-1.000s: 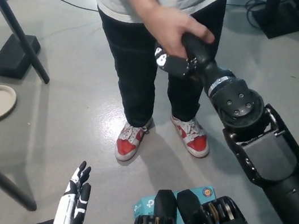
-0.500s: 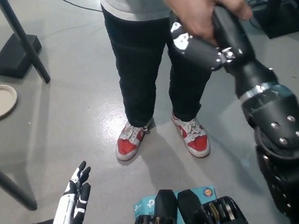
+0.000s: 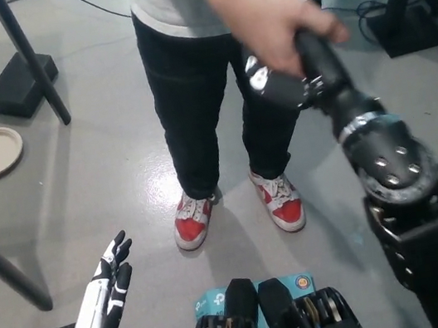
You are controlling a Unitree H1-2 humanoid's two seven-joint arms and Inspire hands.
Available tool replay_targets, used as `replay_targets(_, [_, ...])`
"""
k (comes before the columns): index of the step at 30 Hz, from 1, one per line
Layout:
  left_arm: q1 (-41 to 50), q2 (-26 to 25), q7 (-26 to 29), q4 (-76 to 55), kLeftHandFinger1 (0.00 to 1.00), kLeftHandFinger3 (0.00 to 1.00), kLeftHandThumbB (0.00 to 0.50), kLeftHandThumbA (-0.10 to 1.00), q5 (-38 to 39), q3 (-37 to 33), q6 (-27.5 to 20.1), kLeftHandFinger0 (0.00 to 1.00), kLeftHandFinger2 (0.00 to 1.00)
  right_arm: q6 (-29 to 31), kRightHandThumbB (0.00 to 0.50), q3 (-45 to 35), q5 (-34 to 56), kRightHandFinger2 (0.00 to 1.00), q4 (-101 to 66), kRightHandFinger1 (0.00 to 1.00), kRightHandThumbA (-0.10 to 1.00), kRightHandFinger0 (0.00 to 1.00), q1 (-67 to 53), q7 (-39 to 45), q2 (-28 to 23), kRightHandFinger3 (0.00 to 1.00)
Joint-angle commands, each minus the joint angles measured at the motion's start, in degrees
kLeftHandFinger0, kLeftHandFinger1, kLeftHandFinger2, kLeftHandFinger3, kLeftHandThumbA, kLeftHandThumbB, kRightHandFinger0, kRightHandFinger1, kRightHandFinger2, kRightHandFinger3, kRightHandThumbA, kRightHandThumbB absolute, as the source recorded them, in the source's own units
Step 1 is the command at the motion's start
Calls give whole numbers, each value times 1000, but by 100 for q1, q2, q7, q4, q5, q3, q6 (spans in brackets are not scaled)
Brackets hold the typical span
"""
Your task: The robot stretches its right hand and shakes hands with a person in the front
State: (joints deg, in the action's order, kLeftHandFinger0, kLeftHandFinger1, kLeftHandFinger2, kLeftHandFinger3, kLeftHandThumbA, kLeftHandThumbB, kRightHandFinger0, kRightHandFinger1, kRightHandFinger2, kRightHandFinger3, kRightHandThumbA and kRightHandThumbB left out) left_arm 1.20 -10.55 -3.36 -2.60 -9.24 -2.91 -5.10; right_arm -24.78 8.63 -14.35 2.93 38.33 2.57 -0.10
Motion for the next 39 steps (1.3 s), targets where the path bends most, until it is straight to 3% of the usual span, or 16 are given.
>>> replay_targets(1, [-127,-59,0,-168,1000,1000,154,1000,-16,37,-128,1000,1000,767,360,-36,-80,1000,1625,1000,284,1000,953,-336,5,1000])
replay_targets(5, [-193,-65,-17,-157,1000,1000,169,1000,-23,28,-92,1000,1000,1103,422,2,-44,1000,2825,1000,401,1000,1310,-326,-12,1000])
replay_targets(11, [-251,-92,-26,-155,1000,1000,159,1000,-47,33,-77,1000,1000,1105,447,108,-66,1000,3251,1000,473,1000,1397,-167,-38,1000])
replay_targets(15, [-272,-88,-66,-174,1000,1000,146,1000,22,35,-42,1000,1000,1179,499,128,-13,1000,3051,1000,542,1000,1246,-31,-132,1000])
replay_targets(19, [-269,-110,-75,-189,1000,1000,148,1000,-49,27,19,1000,1000,929,500,190,-56,1000,1875,1000,691,1000,900,196,-329,1000])
replay_targets(26, [-298,-116,-58,-124,1000,1000,159,1000,-18,61,-64,1000,1000,310,500,39,236,1000,-1423,1000,639,1000,424,590,-552,1000])
replay_targets(29, [-274,-158,-65,-150,1000,1000,137,1000,-80,48,-80,1000,1000,-205,500,-53,243,1000,-3051,1000,620,1000,373,698,-580,1000])
replay_targets(32, [-281,-137,-71,-108,1000,1000,139,1000,-38,42,-110,1000,1000,-215,500,-269,580,1000,-4144,1000,522,1000,303,760,-497,1000])
replay_targets(39, [-275,-140,-41,-136,1000,1000,166,1000,-102,51,-56,1000,1000,-215,500,-182,215,1000,-5115,1000,563,1000,393,814,-404,1000])
